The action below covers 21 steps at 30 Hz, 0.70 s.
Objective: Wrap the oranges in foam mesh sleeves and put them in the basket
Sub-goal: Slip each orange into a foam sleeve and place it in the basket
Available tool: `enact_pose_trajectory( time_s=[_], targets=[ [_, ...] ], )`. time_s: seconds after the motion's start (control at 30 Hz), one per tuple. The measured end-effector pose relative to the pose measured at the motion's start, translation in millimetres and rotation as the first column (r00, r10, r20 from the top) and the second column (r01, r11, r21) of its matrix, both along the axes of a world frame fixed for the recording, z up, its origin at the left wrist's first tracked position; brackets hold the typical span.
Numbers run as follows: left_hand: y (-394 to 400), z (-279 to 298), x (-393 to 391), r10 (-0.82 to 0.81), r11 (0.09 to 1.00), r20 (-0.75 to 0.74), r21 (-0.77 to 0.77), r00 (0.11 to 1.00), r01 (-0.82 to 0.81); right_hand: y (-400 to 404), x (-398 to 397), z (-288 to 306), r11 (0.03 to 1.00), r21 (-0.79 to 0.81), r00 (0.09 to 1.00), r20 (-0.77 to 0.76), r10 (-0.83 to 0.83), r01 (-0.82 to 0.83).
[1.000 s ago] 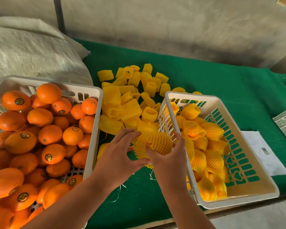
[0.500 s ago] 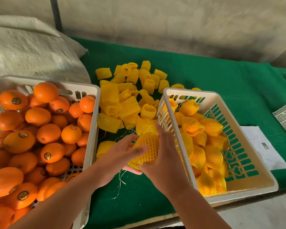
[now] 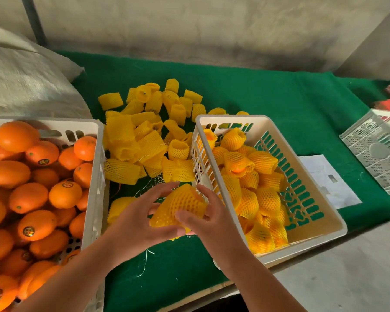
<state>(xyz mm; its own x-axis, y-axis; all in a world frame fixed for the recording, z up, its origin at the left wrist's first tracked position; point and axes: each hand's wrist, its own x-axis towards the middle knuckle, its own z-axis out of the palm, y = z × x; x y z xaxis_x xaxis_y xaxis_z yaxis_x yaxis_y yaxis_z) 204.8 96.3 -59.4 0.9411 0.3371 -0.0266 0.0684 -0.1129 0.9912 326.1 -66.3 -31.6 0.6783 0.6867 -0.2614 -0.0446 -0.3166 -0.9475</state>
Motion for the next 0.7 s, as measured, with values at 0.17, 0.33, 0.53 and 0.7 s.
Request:
enact_pose_trajectory(
  time_s=[0.17,0.33,0.53,0.7],
  targets=[
    [1.5,0.5,-3.3,0.052,0.972,-0.138,0.235,0.989,-0.019,-28.1,36.1,23.9,0.976,0.003,0.972,0.084,-0.219,0.220],
    [-1.7,-2.6,-1.2,0.061,0.861,-0.164,0.508,0.985,0.031,-90.1,127.7,37.1,0.857,-0.331,0.869,0.437,-0.232,0.395],
    [-3.0,-1.7,-0.8,0.055,0.825,-0.215,0.559,0.975,0.077,-143.7,188.0,4.6,0.462,-0.814,0.895,0.438,0.090,0.352],
    [-3.5,0.7,-0.7,0.032,0.821,-0.256,0.558,0.966,0.121,-151.9,198.0,-4.2,0.380,-0.869,0.898,0.403,0.175,0.316]
  ],
)
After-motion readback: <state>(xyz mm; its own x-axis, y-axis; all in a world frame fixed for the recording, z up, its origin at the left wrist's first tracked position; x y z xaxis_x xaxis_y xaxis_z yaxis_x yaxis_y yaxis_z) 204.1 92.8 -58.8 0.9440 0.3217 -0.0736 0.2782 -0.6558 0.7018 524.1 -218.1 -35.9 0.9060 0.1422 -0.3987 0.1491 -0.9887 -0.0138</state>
